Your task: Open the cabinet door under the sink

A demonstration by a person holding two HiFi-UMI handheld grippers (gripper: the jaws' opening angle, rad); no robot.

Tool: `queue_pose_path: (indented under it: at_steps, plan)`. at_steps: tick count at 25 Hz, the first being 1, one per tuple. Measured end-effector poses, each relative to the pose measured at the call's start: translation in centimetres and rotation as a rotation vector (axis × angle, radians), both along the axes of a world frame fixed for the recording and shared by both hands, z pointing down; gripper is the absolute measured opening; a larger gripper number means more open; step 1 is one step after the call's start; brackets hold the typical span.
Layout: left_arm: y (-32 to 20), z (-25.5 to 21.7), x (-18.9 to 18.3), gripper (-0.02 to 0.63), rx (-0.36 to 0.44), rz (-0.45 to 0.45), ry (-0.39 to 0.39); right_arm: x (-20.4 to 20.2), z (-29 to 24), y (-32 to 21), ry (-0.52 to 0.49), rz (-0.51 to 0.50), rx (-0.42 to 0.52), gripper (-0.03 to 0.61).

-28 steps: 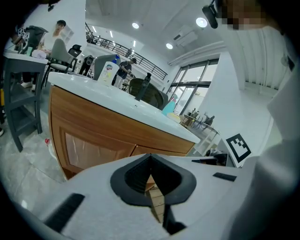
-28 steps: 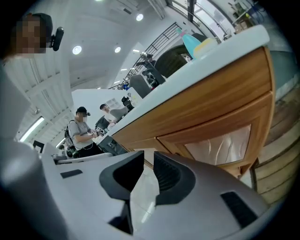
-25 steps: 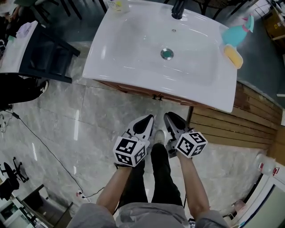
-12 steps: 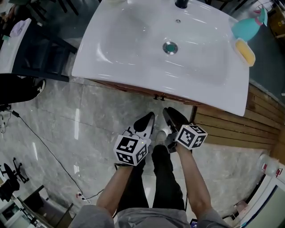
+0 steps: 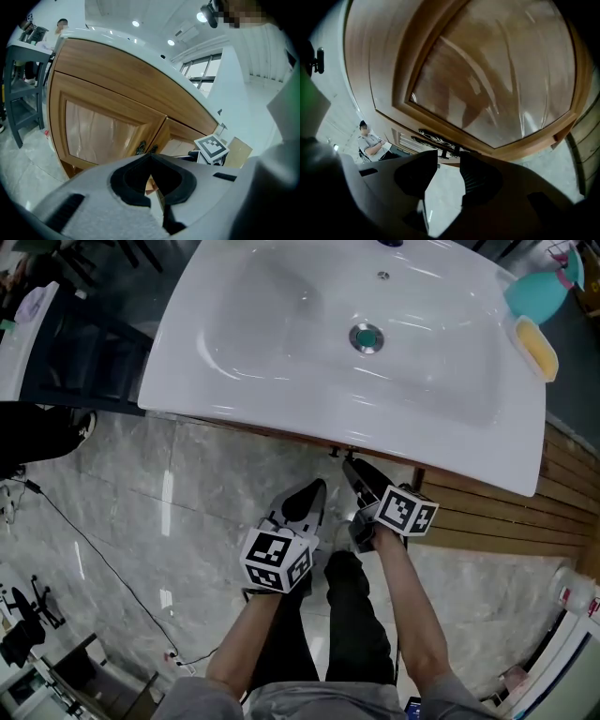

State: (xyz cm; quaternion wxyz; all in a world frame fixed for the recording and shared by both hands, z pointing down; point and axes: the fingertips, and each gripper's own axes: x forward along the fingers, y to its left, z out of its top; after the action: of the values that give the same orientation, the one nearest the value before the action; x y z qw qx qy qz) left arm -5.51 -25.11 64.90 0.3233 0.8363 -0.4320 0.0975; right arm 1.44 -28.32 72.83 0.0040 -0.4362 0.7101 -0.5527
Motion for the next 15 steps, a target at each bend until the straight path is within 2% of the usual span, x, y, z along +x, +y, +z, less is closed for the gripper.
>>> queue_pose_path:
  at_steps: [12,15]
  plan:
    - [-0.7,1.1,-0.3,0.005,-0.006,-0.008,0.003,-0.4,2.4,-1.4,0.023,0.003,-0.058,0.137]
    - [-0.9,1.2,-0.3,0.005,-0.009,-0.005,0.003,-0.3,2.6,-1.4,0.030,-0.007,-0.065,0.120]
